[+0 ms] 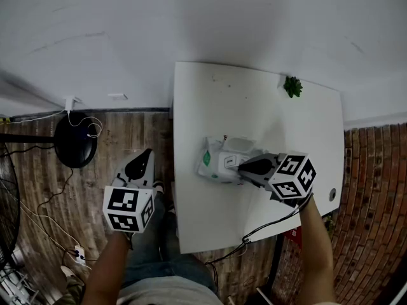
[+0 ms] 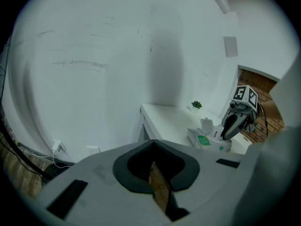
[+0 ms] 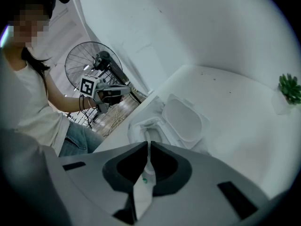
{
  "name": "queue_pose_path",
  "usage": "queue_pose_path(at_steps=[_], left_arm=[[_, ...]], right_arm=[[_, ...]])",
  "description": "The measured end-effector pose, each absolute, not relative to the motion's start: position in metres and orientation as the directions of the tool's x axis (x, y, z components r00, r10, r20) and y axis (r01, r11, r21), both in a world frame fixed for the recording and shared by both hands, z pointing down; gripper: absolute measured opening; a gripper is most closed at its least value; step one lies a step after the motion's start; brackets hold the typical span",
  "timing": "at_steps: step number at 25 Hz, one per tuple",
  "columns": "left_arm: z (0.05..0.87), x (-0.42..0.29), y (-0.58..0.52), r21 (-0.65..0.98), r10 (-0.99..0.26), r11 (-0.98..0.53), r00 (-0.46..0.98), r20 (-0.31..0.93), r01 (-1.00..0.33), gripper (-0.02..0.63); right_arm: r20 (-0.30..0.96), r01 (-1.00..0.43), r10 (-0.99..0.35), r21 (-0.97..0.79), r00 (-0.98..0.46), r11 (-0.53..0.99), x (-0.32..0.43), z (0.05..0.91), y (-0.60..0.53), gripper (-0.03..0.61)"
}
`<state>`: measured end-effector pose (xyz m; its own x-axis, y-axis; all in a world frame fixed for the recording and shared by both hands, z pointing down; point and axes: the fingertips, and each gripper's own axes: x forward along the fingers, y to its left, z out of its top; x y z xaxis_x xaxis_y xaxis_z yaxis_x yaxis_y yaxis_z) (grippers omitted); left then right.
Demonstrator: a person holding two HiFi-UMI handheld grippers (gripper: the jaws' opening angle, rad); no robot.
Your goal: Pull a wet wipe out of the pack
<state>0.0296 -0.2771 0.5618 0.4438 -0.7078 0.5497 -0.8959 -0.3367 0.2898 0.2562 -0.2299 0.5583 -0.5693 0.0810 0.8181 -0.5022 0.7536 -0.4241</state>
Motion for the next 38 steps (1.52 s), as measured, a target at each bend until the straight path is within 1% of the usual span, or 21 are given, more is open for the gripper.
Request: queue_pose_path(at_steps=[5, 12, 22, 38], left_arm=[[0.562, 0.028, -0.275, 0.302, -0.708, -0.328, 0.445, 0.549, -0.895, 0.0], [0.561, 0.023, -0.269, 0.298, -0.714, -0.319, 0.435, 0.549, -0.9, 0.0], [0.554, 0.023, -0.265, 0.289, -0.725, -0.32, 0.43, 0.538, -0.902, 0.0], [0.538, 0.029, -0.257, 0.292, -0.732, -0.331, 0.439, 0.52, -0.897, 0.0]], right_arm=[[0.816, -0.498, 0.08, -0.423, -0.573, 0.757, 0.256, 0.557, -0.229, 0.005], [0.81, -0.506, 0.075, -0.432, -0.581, 0.747, 0.256, 0.557, -0.229, 0.003], [0.821, -0.508, 0.045, -0.394, -0.568, 0.766, 0.256, 0.552, -0.228, 0.003], [0.826, -0.538, -0.044, -0.324, -0.562, 0.778, 0.262, 0.53, -0.233, 0.003]])
